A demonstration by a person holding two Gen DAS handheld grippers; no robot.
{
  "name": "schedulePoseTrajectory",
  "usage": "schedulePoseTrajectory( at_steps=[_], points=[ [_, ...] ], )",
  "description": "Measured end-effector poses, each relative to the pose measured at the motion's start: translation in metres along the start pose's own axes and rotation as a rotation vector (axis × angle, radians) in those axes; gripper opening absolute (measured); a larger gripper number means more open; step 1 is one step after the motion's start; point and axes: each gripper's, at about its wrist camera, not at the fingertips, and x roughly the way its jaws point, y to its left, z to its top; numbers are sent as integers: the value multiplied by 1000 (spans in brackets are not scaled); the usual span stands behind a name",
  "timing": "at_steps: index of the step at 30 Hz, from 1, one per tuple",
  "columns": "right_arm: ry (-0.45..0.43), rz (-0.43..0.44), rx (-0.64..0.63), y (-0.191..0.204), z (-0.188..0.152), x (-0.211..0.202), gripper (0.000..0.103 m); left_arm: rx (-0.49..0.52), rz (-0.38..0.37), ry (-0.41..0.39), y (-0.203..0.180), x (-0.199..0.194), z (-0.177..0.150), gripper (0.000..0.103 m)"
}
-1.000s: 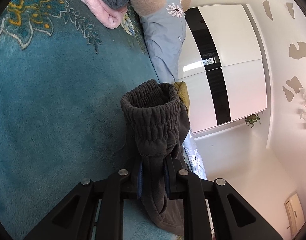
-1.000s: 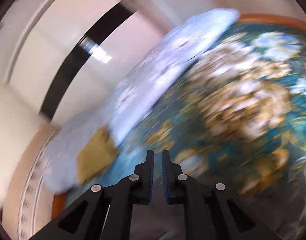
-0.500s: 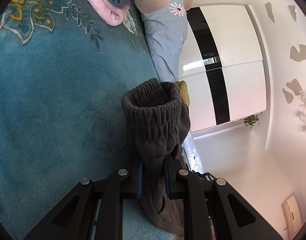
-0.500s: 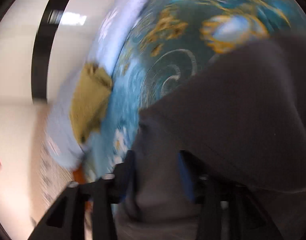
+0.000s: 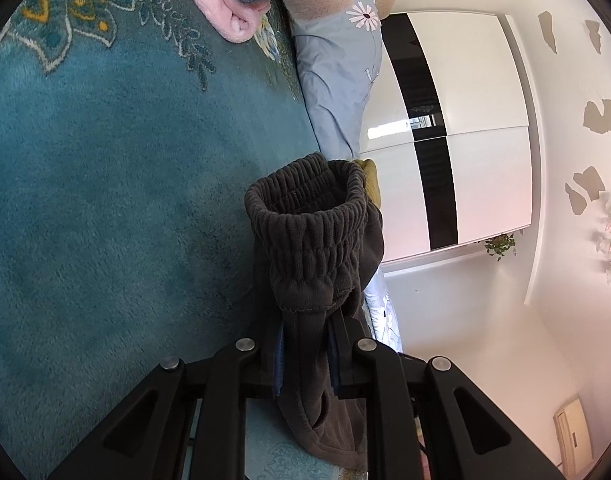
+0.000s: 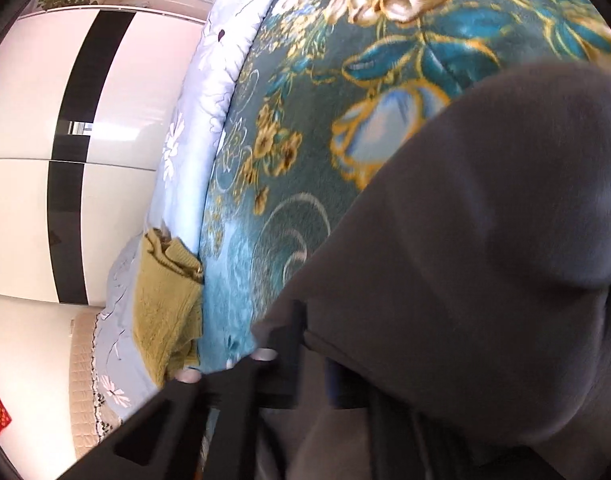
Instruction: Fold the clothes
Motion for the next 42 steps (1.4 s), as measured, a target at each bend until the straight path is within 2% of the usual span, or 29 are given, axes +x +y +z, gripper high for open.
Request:
schedulePoseTrajectory(
  at_steps=[3,6,10,12,15,18,21,24,27,30,33,34,35,36,39,42],
  points=[
    [-15,-10,-96,29,14,0,6,3,5,4,-1,2,1,16],
    [7,183,-250,90,26,-24,5,11,-1,3,-3,3,2,16],
    [-97,483,-555,147,28,-97,5,34,-10,0,-8,4,2,16],
    [-109,412,-606,135,32,-101,5,27,-10,3,-7,4,2,16],
    [-74,213,-541,78,47,-73,5,23,-14,9,-6,5,1,16],
    [4,85,-412,6,57,-47,5,34,-10,11,-6,4,1,16],
    [34,98,-372,-24,58,-45,5,25,-8,12,-5,5,1,16],
    [15,90,-356,-6,68,-47,5,25,-5,13,-5,7,1,16],
    [-3,120,-396,45,64,-50,5,38,2,10,-6,7,1,16],
    [-13,290,-552,113,45,-72,5,45,-4,4,-8,8,0,16],
    [-88,458,-782,152,17,-110,5,48,-2,1,-8,8,1,16],
    [-108,437,-854,148,9,-116,5,45,-4,3,-8,9,1,16],
    [-115,370,-907,138,4,-113,5,41,-7,6,-7,10,1,16],
    [-98,260,-941,120,3,-101,5,38,-8,8,-7,10,1,16],
    [8,-2,-847,54,18,-55,5,37,-10,15,-8,12,1,16],
    [96,-55,-732,2,26,-36,5,32,-9,18,-7,12,1,16]
  ],
)
